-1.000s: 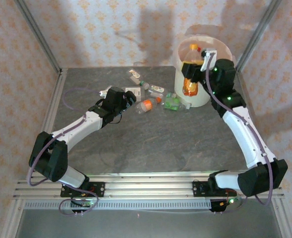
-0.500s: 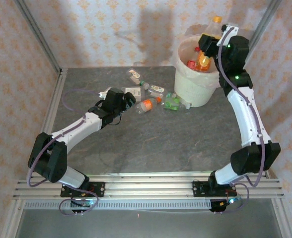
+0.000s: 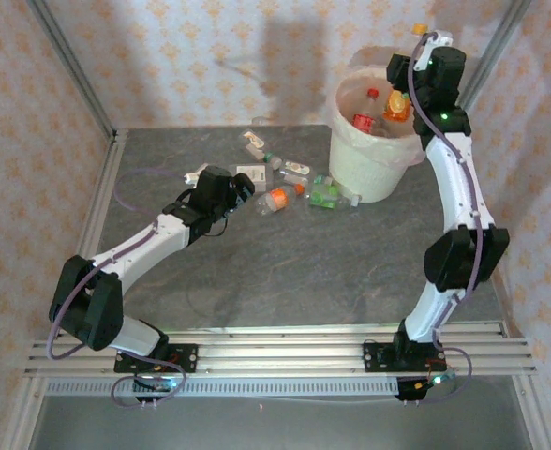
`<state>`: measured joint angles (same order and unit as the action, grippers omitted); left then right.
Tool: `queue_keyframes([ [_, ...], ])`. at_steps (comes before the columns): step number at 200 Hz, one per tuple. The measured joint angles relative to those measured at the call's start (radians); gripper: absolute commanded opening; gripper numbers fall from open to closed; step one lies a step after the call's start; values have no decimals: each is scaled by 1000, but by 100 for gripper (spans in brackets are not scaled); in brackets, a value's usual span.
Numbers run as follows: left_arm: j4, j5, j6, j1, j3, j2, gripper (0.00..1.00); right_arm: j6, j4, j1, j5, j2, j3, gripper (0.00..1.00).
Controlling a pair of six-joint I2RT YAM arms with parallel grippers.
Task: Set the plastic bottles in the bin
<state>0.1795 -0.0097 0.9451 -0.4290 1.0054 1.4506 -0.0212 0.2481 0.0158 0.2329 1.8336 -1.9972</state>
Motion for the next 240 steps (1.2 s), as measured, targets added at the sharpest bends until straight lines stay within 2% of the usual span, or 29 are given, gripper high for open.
queue_keyframes([
  [33, 5, -8, 0, 0, -16, -19, 100, -22, 111, -6, 8, 72, -34, 48],
  [61, 18, -25, -1, 0, -19, -33, 100, -38, 209, -6, 10, 101, -51, 78],
  [71, 19, -27, -1, 0, -19, -36, 100, -56, 241, -6, 8, 116, -80, 83],
  [108, 19, -29, -1, 0, -19, -37, 100, -63, 311, -6, -6, 134, -159, 86],
  [153, 19, -28, 0, 0, -19, -37, 100, -63, 321, -6, 0, 131, -162, 86],
  [177, 19, -28, 0, 0, -19, -37, 100, -61, 320, -6, 3, 115, -142, 89],
  [183, 19, -28, 0, 0, -19, -37, 100, -58, 320, -6, 3, 109, -134, 95],
  [195, 19, -28, 0, 0, -19, -37, 100, -52, 319, -6, 4, 94, -118, 100],
  [240, 19, -25, 0, 0, -19, -34, 100, -46, 282, -6, 31, 7, -32, 99],
])
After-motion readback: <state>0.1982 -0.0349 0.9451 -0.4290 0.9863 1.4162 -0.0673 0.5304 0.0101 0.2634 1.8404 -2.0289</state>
